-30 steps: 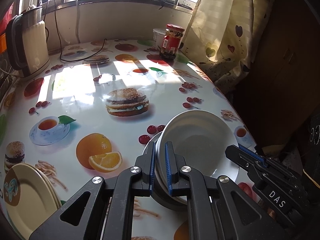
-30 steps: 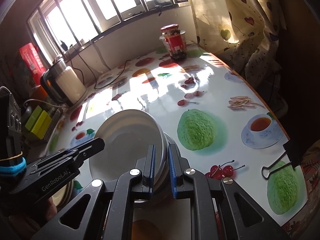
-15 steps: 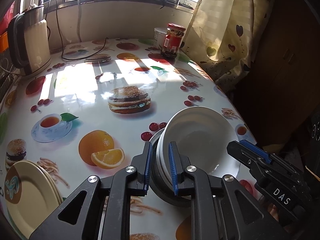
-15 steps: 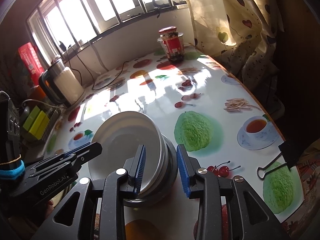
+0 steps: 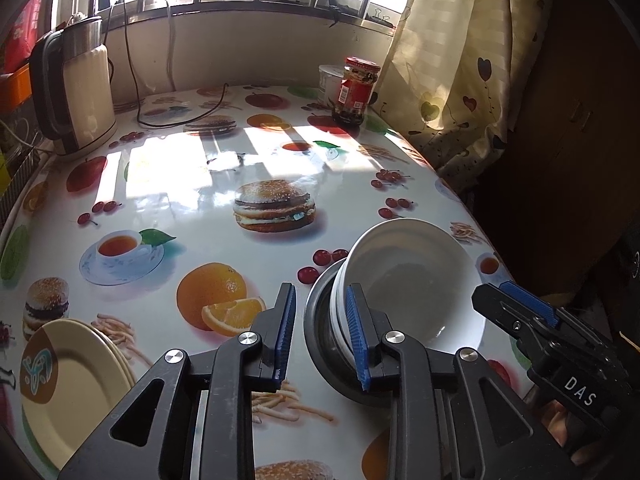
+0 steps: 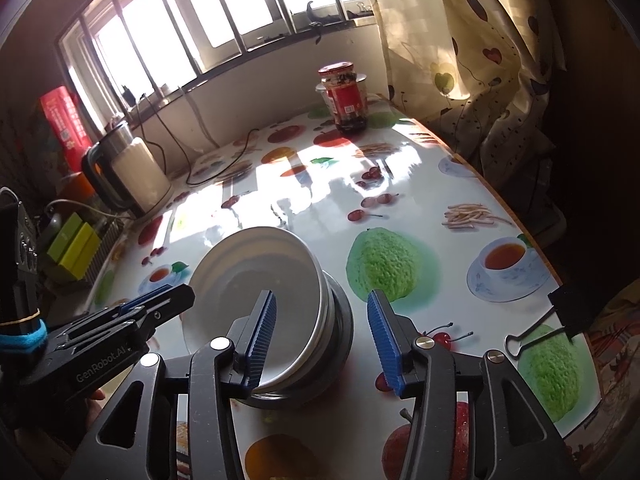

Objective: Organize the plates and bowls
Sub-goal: 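Grip the steel bowl rim holding the nested white bowls with both grippers, then lift the steel bowl stack off the table with both grippers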

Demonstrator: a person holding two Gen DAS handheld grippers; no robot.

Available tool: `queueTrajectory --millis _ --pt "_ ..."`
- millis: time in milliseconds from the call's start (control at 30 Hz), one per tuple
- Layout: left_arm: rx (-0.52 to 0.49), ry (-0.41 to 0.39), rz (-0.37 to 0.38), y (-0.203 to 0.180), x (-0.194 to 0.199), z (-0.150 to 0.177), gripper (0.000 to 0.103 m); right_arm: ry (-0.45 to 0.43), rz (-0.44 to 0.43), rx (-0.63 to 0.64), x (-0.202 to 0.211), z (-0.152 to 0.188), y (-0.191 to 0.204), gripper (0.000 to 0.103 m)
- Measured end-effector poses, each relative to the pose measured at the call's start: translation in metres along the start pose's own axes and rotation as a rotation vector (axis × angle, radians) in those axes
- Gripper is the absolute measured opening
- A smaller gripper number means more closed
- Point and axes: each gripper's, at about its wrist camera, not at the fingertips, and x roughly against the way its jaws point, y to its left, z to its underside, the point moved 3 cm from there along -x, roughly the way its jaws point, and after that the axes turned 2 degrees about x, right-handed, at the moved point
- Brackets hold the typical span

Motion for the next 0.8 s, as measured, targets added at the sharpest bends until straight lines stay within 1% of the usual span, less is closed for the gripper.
queueTrajectory --millis 33,67,233,333,467,600,800 --pt "0.004 -0.004 0.000 0.001 0.002 0.000 0.037 -0.005 0.000 0.000 0.002 0.000 -0.001 0.048" --pt "0.009 -0.007 0.001 0.003 0.003 0.000 0.039 -0.009 0.000 -0.002 0.004 0.000 -0.002 0.049" --pt "0.012 -0.022 -0.009 0.009 0.010 0.002 0.039 -0.027 0.009 -0.010 0.012 0.000 -0.007 0.050" --pt "0.013 -0.018 -0.016 0.014 0.011 0.005 0.039 -0.034 0.018 -0.013 0.017 0.002 -0.012 0.051" --pt "0.029 -0.007 -0.028 0.022 0.010 0.011 0.039 -0.033 0.031 -0.028 0.020 0.006 -0.023 0.055" --pt "0.037 0.008 -0.024 0.028 0.006 0.016 0.039 -0.032 0.048 -0.048 0.022 0.011 -0.035 0.056" --pt "0.058 0.030 -0.014 0.037 -0.002 0.021 0.039 -0.007 0.060 -0.078 0.015 0.020 -0.052 0.057"
